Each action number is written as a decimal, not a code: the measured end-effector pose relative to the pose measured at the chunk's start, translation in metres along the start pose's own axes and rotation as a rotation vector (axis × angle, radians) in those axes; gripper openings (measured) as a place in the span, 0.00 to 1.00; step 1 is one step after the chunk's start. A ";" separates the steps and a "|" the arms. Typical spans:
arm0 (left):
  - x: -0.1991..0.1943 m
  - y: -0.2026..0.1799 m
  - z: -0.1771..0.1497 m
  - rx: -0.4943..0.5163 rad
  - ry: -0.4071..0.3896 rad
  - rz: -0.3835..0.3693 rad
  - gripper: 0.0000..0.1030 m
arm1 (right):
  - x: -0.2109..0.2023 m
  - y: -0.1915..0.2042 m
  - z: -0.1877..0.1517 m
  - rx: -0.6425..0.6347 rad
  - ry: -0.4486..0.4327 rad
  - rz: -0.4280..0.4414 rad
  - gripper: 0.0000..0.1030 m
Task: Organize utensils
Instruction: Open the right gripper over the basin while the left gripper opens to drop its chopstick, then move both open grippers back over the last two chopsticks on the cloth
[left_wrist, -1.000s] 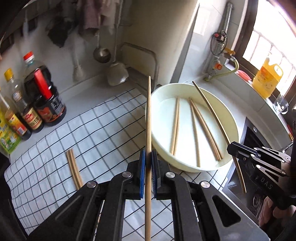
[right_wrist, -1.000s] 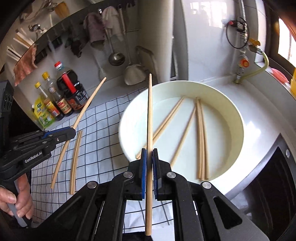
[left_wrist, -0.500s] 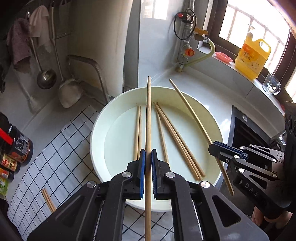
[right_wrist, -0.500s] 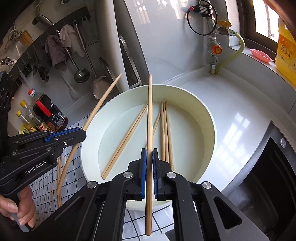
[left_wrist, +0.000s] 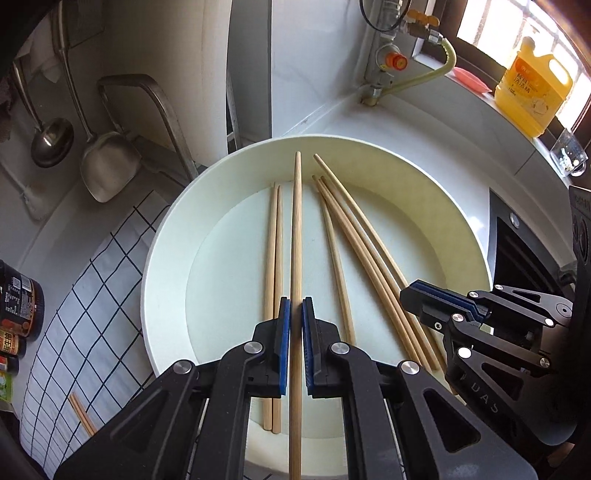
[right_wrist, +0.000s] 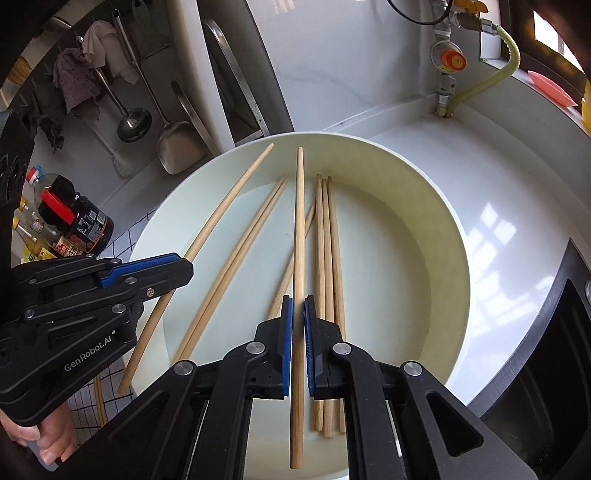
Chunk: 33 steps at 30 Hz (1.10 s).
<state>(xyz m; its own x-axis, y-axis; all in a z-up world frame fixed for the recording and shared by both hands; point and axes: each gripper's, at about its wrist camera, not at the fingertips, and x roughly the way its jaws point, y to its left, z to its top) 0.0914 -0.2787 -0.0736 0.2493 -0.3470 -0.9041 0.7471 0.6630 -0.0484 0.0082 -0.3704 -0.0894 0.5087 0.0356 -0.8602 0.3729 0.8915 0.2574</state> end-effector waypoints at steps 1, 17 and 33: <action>0.005 0.000 0.001 -0.001 0.009 0.003 0.07 | 0.003 -0.001 0.000 0.003 0.006 -0.001 0.06; 0.007 0.010 0.007 -0.062 0.002 0.043 0.63 | 0.006 -0.008 0.002 0.011 0.007 -0.039 0.15; -0.047 0.025 -0.025 -0.111 -0.073 0.074 0.67 | -0.031 0.003 -0.012 0.011 -0.055 -0.009 0.28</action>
<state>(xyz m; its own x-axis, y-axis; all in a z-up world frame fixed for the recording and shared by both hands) 0.0829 -0.2294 -0.0428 0.3482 -0.3388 -0.8741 0.6532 0.7564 -0.0329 -0.0157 -0.3634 -0.0669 0.5470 0.0020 -0.8371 0.3864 0.8865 0.2546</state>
